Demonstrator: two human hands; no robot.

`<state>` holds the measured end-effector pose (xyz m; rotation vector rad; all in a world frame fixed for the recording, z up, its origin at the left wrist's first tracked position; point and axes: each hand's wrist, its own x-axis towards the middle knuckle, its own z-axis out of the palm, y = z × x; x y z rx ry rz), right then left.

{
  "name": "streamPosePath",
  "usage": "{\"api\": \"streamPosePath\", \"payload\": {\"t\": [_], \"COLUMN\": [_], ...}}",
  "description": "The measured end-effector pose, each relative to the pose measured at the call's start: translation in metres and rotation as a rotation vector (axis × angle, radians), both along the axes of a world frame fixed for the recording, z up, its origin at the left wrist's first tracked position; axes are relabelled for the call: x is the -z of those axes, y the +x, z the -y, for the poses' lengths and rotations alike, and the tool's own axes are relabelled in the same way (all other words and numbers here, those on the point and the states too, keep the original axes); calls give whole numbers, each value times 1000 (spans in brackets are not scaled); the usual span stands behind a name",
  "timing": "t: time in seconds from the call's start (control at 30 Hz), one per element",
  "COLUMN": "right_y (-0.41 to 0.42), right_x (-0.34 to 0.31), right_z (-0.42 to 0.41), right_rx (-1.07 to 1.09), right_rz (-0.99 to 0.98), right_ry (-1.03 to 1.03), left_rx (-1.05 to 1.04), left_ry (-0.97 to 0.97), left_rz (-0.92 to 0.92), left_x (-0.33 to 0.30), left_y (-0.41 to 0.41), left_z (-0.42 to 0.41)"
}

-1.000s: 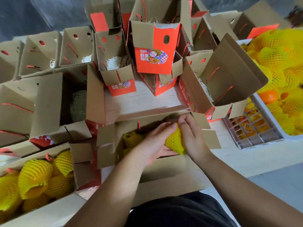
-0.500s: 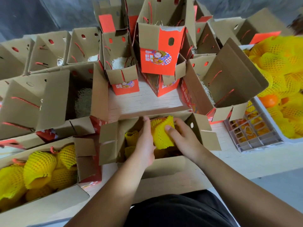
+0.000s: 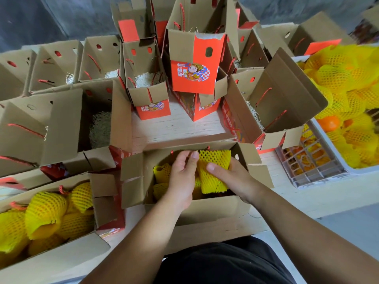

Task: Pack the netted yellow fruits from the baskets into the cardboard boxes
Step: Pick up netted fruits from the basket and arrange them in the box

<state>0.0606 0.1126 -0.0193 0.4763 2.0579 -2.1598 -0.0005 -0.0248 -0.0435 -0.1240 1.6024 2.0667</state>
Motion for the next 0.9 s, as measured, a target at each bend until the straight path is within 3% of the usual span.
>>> {"api": "streamPosePath", "payload": {"t": [0.1,0.23,0.4,0.47,0.5,0.57,0.63,0.73,0.9], "right_y": [5,13,19,16,12,2,-5,-11,-21], "right_x": [0,6,11,12,12,14,17,15,15], "right_z": [-3,-4,-2,-4,-5,-7,-7,7,5], "right_rx": [-10,-4,-10,76,113,113,-31,-248,-635], "right_rz": [59,140,172,173,199,322,474,614,702], "right_ry": [-8,-40,0,122,264,548,607,682,1046], "left_rx": [14,255,261,282,307,431,564,703,802], "left_ry": [-63,-90,-163,-280,-389,-786,-1147,-1177,-1137], "left_rz": [81,298,335,219,73,-315,-536,-373,-255], "left_x": [-4,-5,1,0,2,3,4,5,12], "left_y": [5,14,19,13,7,-4,-8,-5,-11], "left_z": [3,4,5,12,18,30,37,37,33]}}
